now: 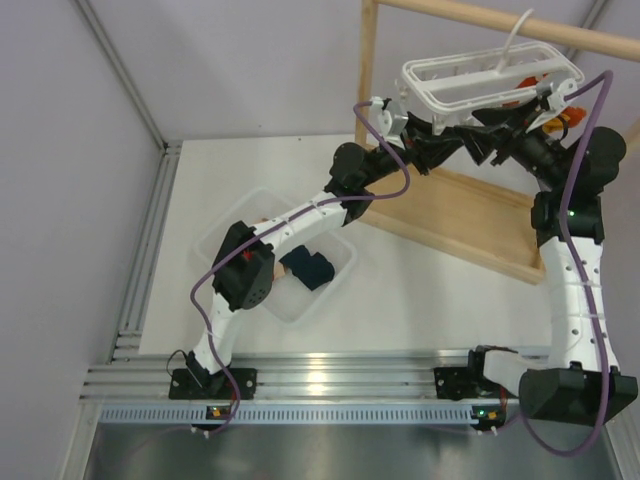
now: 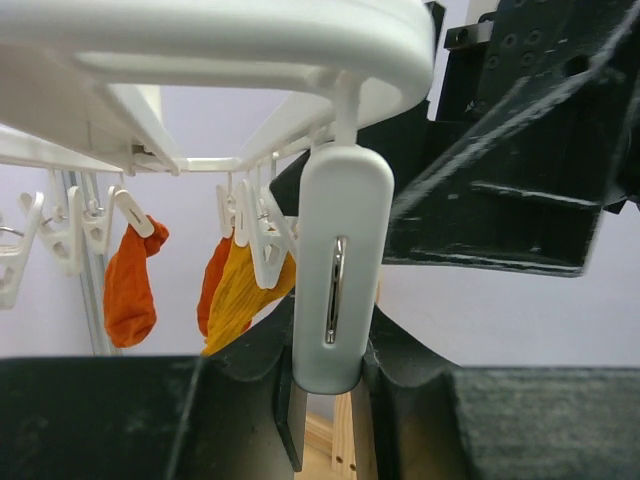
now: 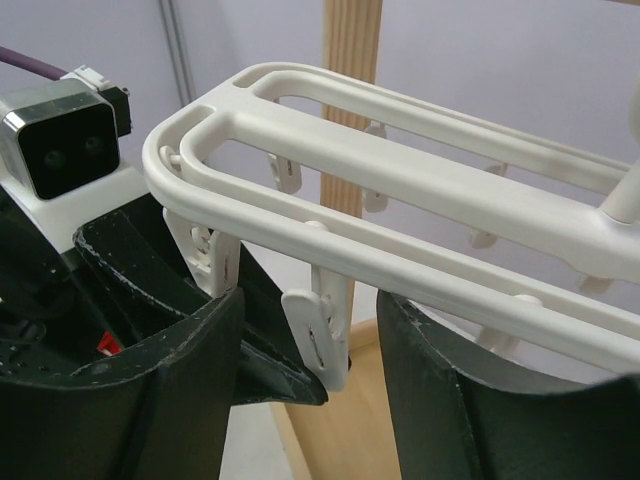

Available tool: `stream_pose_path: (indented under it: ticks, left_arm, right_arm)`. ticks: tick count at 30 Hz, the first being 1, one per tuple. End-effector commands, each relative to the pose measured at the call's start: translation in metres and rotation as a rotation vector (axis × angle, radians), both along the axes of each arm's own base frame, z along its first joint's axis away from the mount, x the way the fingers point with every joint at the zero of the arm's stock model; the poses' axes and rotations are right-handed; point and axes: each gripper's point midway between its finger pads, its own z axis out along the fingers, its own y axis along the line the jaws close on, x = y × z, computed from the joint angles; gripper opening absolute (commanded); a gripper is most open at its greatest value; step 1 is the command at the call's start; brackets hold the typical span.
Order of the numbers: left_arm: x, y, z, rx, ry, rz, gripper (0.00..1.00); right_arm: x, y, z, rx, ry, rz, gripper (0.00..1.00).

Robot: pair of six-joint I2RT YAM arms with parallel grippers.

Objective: Clip the socks to the hanger
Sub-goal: Open the clamp at the hanger.

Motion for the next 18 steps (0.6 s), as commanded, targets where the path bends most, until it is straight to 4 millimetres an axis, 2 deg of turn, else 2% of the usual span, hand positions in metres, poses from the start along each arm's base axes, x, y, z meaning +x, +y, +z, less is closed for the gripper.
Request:
stream_pose_path:
  ticks: [1, 7, 11, 14, 15, 18]
  left_arm:
    - [-0.006, 0.007, 0.021, -0.033, -0.046, -0.006, 0.0]
    - [0.001, 0.013, 0.021, -0.037, -0.041, 0.064, 0.0]
    - [0.003, 0.018, 0.021, -0.038, -0.047, 0.106, 0.0]
    - [0.003, 0.024, 0.021, -0.057, -0.009, 0.111, 0.14]
    - [0.004, 0.026, 0.023, -0.064, 0.001, 0.108, 0.27]
    - [0.004, 0.028, 0.026, -0.082, 0.053, 0.078, 0.38]
  right_arm:
    - [0.004, 0.002, 0.017, -0.026, -0.071, -0.057, 0.54]
    - [0.01, -0.004, 0.023, 0.02, -0.047, -0.105, 0.27]
    - [0.009, 0.0, 0.026, 0.073, -0.003, -0.075, 0.18]
    - [0.008, 0.005, 0.023, 0.108, 0.039, -0.031, 0.12]
    - [0.006, 0.006, 0.026, 0.117, 0.03, -0.015, 0.11]
    - [0.003, 0.011, 0.025, 0.137, 0.059, 0.029, 0.04]
